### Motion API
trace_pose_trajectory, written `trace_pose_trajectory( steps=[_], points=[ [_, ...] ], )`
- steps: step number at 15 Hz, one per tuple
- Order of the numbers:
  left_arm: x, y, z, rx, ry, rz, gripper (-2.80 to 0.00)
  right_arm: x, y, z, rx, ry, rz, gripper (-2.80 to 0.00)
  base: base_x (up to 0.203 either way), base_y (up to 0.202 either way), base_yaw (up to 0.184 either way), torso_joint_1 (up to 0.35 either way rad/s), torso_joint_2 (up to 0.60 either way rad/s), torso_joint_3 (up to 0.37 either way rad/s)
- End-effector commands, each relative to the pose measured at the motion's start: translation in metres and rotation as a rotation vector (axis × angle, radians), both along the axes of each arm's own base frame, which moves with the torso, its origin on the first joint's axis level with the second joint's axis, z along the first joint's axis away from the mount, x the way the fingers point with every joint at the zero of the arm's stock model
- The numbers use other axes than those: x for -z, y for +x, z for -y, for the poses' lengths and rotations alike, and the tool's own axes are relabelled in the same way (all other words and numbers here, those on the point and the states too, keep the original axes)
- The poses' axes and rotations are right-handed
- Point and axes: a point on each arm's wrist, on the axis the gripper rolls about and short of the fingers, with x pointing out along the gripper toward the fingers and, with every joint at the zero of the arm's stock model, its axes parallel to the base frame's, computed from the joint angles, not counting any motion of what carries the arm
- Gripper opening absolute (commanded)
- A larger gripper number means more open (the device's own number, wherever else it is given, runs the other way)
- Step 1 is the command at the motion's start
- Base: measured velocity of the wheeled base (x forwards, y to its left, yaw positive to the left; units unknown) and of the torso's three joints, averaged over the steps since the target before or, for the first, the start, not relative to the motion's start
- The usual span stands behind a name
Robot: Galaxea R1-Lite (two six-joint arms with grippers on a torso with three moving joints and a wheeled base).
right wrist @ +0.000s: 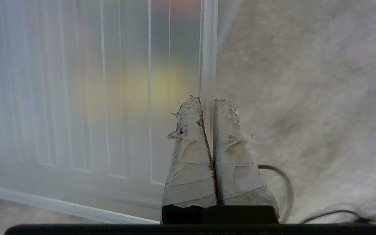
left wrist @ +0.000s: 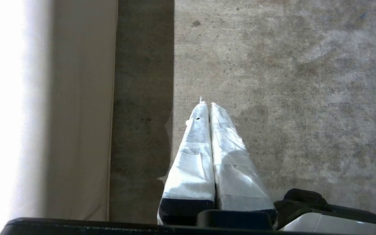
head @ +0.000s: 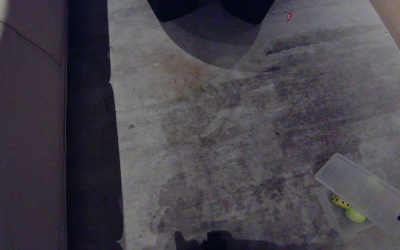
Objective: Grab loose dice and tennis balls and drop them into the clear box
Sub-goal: Close the lid
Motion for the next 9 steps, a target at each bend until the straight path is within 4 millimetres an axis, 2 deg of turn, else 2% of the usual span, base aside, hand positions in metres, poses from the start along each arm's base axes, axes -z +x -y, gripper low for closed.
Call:
trace_pose_trajectory(
  steps=[1, 5, 9],
  points=[
    [0.0, 0.0, 0.0, 0.0, -0.001, 0.001, -2.8, 0.011, 0.002, 0.003, -0.003, 0.011, -0.009, -2.8, 0.0, 0.0, 0.0, 0.0, 0.0, 0.0],
    [0.0, 0.0, 0.0, -0.001, -0.001, 0.001, -2.8, 0.026, 0.017, 0.019, -0.046, -0.019, 0.011, -2.8, 0.0, 0.0, 0.0, 0.0, 0.0, 0.0],
    [0.0, 0.0, 0.0, -0.001, -0.001, 0.0, -2.8, 0.04, 0.024, 0.026, -0.084, -0.055, -0.006, -2.8, 0.0, 0.0, 0.0, 0.0, 0.0, 0.0]
  ],
)
